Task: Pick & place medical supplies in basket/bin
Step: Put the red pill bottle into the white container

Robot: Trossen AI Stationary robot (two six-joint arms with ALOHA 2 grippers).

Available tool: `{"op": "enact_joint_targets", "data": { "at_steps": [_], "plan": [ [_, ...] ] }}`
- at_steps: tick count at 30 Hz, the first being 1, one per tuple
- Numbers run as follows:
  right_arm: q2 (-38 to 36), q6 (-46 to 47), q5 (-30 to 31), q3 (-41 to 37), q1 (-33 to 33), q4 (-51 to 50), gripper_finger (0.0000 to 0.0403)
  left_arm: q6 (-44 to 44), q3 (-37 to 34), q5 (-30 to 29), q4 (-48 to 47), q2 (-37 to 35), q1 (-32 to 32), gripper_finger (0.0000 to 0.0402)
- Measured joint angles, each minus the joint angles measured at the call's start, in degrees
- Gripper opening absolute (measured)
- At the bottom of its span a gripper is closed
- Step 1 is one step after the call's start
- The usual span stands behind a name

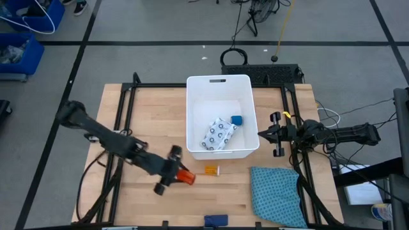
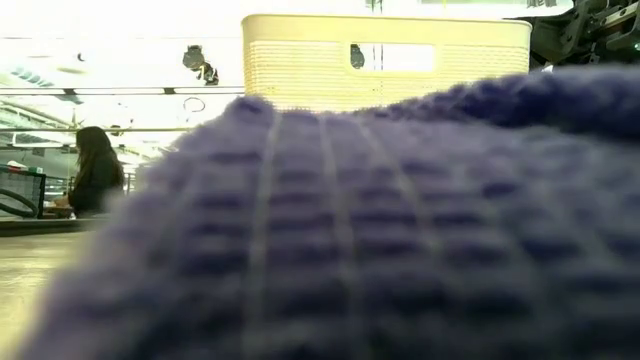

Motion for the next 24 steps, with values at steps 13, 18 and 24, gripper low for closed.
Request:
{"op": "enact_joint_targets", "data": {
  "at_steps": [13, 18, 24],
  "plan": [
    [0.0, 0.0, 0.0, 0.0, 0.0, -0.1, 0.0000, 7.3, -3.1, -9.7, -12.2, -22.4, 2.7, 0.0199],
    [0.0, 0.0, 0.0, 0.0, 0.0, 0.0, 0.0000, 9.2, -10.2, -8.9, -9.1, -31.0, 7.1, 0.0201],
    [0.0, 0.5, 0.0, 0.0, 0.0, -0.3, 0.0000, 10.3, -21.1, -7.5, -1.0, -39.2, 12.4, 0.0191]
  ]
}}
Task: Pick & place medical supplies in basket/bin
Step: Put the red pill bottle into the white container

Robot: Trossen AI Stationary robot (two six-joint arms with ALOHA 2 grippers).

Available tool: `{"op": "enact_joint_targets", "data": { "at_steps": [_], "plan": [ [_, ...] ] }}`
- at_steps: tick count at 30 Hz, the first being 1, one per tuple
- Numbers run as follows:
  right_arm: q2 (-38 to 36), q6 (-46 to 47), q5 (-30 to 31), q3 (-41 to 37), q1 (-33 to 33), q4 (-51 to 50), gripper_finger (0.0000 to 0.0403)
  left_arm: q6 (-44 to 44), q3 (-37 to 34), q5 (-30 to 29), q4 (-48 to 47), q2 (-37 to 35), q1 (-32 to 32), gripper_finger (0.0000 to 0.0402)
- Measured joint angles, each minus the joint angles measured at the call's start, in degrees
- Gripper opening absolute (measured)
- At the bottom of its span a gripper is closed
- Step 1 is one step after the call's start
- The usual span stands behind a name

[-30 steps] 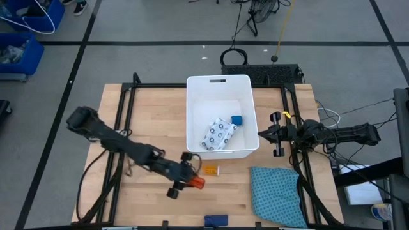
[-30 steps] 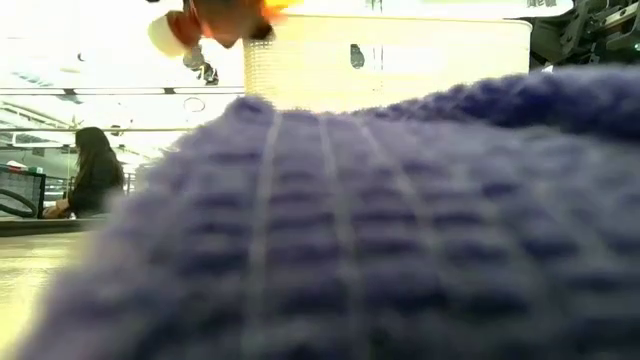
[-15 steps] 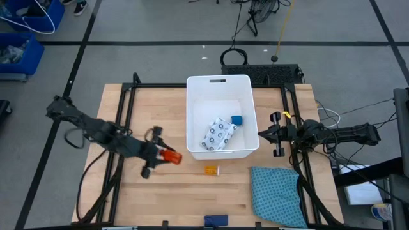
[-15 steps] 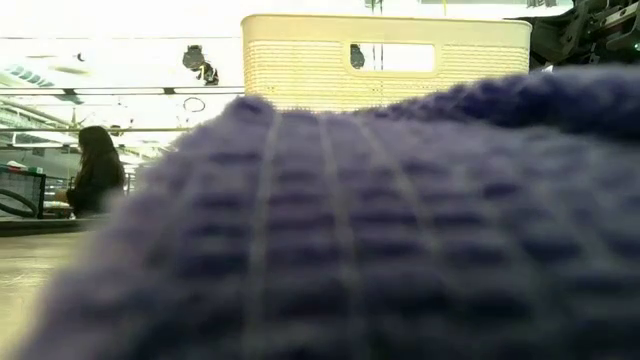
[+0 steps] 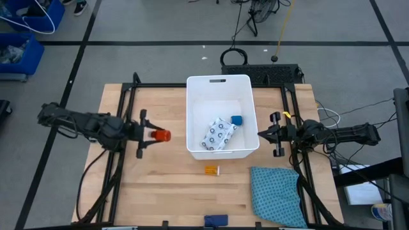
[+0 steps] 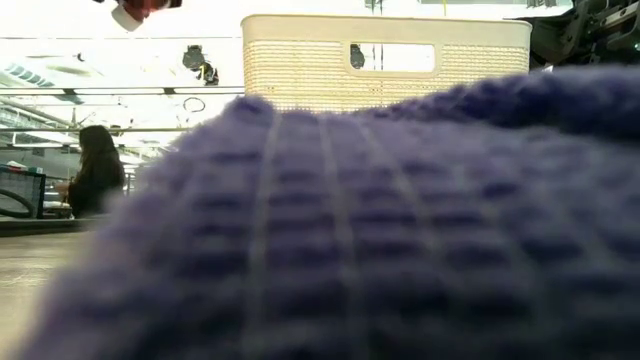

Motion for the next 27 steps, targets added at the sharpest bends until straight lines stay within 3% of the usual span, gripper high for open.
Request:
{"op": "enact_joint_targets", "data": {
  "at_steps": [6, 14, 17, 21, 27],
  "plan": [
    [0.0, 0.8, 0.0, 0.0, 0.0, -0.5, 0.0000, 1.4, -6.0, -0.3, 8.5, -4.4, 4.3, 0.0208],
    [0.0, -0.1, 0.0, 0.0, 0.0, -0.1, 0.0000, 1.7, -6.4, -0.5, 13.2, -4.3, 10.2, 0.0191],
    [0.0, -0.2, 0.0, 0.0, 0.0, -0.1, 0.0000, 1.2, -6.4, -1.9, 21.5, -3.3, 12.9, 0.0199],
    [0.0, -0.6, 0.1, 0.0, 0.0, -0.1, 0.0000, 3.9, -4.4, 1.1, 30.7, 0.7, 17.6, 0.0196],
    [0.0, -1.0, 0.2, 0.0, 0.0, 0.4, 0.0000, 2.5, 6.5, 6.8, 30.1, 13.9, 25.9, 0.0195]
  ]
}}
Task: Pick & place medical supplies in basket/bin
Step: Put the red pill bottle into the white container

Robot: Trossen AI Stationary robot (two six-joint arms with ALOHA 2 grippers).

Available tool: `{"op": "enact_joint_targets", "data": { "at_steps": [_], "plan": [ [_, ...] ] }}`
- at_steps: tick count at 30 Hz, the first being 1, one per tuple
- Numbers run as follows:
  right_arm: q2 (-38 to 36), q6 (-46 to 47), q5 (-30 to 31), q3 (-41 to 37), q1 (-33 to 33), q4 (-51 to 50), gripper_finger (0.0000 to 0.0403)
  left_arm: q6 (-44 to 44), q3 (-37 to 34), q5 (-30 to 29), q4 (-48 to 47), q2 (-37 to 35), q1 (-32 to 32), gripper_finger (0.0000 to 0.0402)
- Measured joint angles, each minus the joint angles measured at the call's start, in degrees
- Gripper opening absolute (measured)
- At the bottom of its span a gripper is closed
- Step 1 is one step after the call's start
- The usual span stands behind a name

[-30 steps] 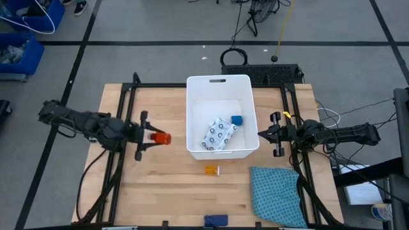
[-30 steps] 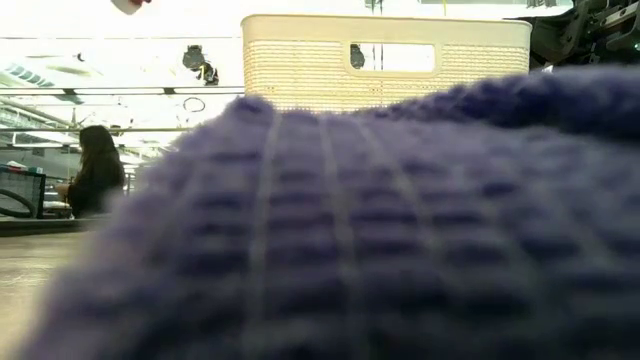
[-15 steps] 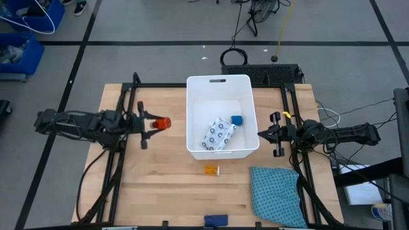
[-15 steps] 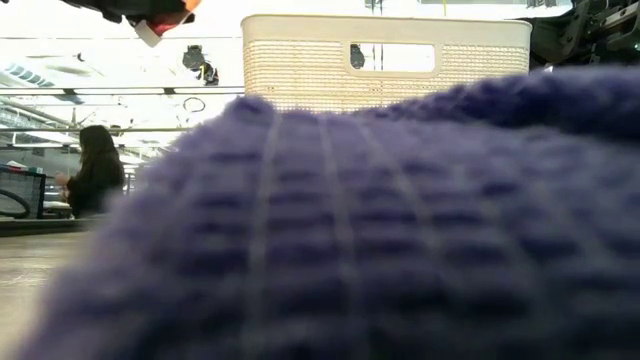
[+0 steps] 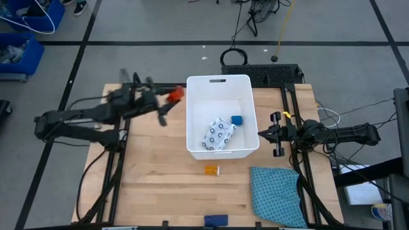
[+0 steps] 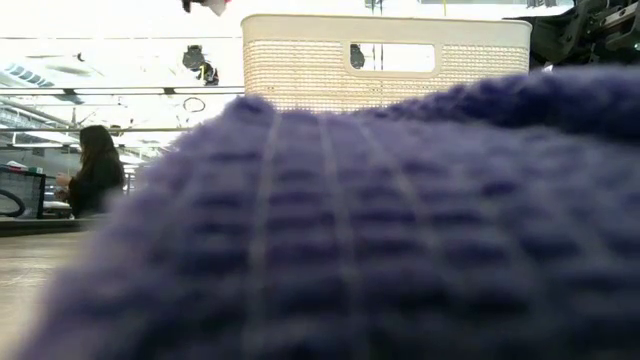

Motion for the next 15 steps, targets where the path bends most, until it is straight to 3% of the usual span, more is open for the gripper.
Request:
{"op": "enact_joint_targets", "data": {
  "at_steps": [8, 15],
  "plan": [
    [0.0, -1.2, 0.0, 0.0, 0.0, 0.0, 0.0000, -1.8, 18.2, 19.7, -4.8, 24.4, 8.4, 0.0191],
    [0.0, -1.4, 0.0, 0.0, 0.0, -0.1, 0.0000, -4.6, 30.4, 29.0, -12.1, 43.4, 12.8, 0.0200]
  ]
}}
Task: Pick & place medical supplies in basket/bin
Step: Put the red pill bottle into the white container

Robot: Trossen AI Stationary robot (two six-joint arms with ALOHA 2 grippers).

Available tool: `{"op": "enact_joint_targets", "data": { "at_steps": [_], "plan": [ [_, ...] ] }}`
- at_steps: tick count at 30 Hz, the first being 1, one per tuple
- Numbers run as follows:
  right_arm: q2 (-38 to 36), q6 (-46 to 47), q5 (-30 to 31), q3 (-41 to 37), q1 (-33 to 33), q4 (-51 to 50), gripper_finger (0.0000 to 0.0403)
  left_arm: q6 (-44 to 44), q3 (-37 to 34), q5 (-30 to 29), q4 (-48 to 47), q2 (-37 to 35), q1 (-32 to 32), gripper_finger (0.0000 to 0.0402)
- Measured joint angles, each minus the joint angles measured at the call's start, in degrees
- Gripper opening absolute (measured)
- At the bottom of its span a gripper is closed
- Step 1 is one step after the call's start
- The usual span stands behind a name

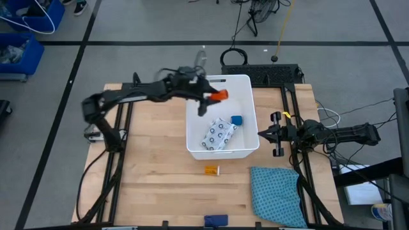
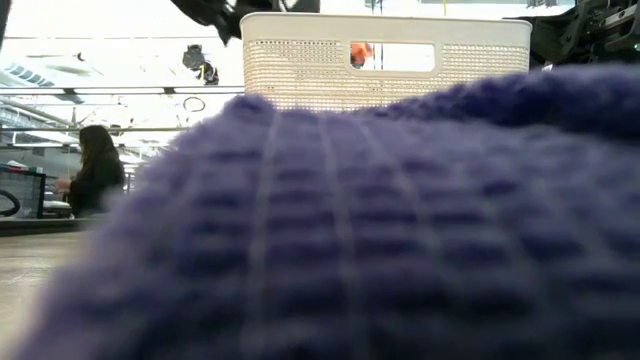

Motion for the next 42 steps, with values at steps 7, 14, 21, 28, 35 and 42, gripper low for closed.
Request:
{"op": "enact_joint_targets", "data": {
  "at_steps": [7, 14, 21, 28, 35, 42],
  "plan": [
    [0.0, 0.0, -0.1, 0.0, 0.0, 0.0, 0.0000, -1.1, 1.8, 1.3, -0.9, 10.9, 1.2, 0.0193],
    [0.0, -0.4, 0.0, 0.0, 0.0, 0.0, 0.0000, -2.0, 1.9, 0.8, -1.2, 16.1, 1.0, 0.0204],
    [0.0, -1.7, 0.0, 0.0, 0.0, 0.0, 0.0000, -0.8, 2.2, -1.5, -2.6, 18.0, 1.1, 0.0197],
    [0.0, -3.9, 0.2, 0.0, 0.0, 0.1, 0.0000, 0.5, 2.0, -1.4, -3.0, 17.5, 0.9, 0.0209],
    [0.0, -5.4, 0.3, 0.0, 0.0, 0.5, 0.0000, 1.7, 1.9, -1.4, -4.2, 17.5, 0.8, 0.0202],
    [0.0, -5.6, 0.3, 0.0, 0.0, 0.5, 0.0000, 8.0, 8.4, -4.2, -15.7, 17.7, -1.1, 0.0209]
  ]
}}
